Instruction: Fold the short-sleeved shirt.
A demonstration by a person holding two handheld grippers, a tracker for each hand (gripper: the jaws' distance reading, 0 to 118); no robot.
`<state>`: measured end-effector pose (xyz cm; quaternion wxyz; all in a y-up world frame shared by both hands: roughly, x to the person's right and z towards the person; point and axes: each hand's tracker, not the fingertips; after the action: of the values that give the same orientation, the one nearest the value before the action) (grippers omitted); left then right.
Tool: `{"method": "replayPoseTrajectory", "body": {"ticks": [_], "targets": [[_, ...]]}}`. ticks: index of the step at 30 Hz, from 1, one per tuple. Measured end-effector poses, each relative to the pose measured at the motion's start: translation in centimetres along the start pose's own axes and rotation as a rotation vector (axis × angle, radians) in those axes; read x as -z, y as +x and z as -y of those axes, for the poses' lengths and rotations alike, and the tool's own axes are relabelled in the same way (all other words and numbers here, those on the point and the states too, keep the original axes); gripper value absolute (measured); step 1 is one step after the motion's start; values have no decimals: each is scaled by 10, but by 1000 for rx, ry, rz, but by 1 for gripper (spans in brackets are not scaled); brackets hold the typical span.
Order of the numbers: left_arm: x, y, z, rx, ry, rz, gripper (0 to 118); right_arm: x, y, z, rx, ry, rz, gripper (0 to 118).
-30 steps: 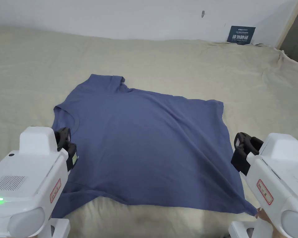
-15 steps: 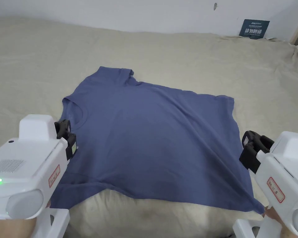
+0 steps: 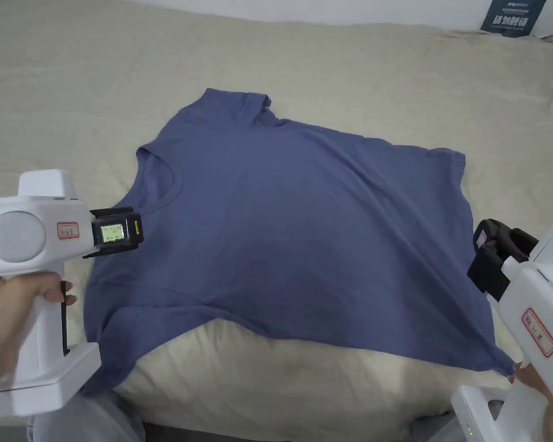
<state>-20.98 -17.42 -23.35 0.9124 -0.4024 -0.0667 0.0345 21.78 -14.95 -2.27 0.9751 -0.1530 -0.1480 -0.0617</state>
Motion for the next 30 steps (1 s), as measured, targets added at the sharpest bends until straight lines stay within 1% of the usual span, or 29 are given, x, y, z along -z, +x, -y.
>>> {"method": "replayPoseTrajectory", "body": {"ticks": [3, 9, 12, 13, 14, 15, 16, 17, 18, 19, 20, 21, 22, 24, 27, 30], "targets": [[18, -9, 2, 6, -108, -4, 112, 0, -2, 1, -4, -12, 1, 0], [53, -19, 22, 73, -324, -55, 112, 0, -4, 1, -2, -21, 16, 0], [60, -20, 31, 72, -355, -47, 104, 1, -5, 0, -7, -28, 28, 0], [62, -20, 33, 70, -357, -47, 104, 1, -6, 1, -7, -30, 29, 0], [63, -19, 34, 68, -356, -46, 92, 1, -6, 0, -7, -34, 29, 0], [64, -17, 35, 63, -351, -47, 64, 2, -7, 0, -8, -38, 28, 0], [64, -16, 38, 60, -346, -44, 44, 1, -8, 1, -10, -39, 29, 0], [63, -13, 40, 71, -334, -61, 42, 1, -9, 1, -13, -42, 29, 0], [61, -9, 41, 112, -324, -67, 31, 3, -7, 3, -16, -47, 29, 0], [59, -5, 41, 159, -326, -37, 13, 3, -8, 5, -16, -50, 29, 0], [58, -3, 41, 169, -328, -8, 0, 4, -9, 6, -16, -52, 28, 0], [58, -1, 40, 133, -330, 13, 0, 4, -9, 7, -17, -57, 26, 0], [58, 2, 40, 140, -331, -27, 0, 5, -8, 9, -17, -61, 26, 0], [56, 0, 38, 143, -330, -12, 0, 4, -9, 10, -13, -64, 22, 0], [41, -8, 29, 12, -290, 47, 0, 3, -6, 11, -29, -71, 18, 0], [20, -15, 21, -52, -192, 69, 0, 0, 1, 9, -33, -85, 8, 0]]}}
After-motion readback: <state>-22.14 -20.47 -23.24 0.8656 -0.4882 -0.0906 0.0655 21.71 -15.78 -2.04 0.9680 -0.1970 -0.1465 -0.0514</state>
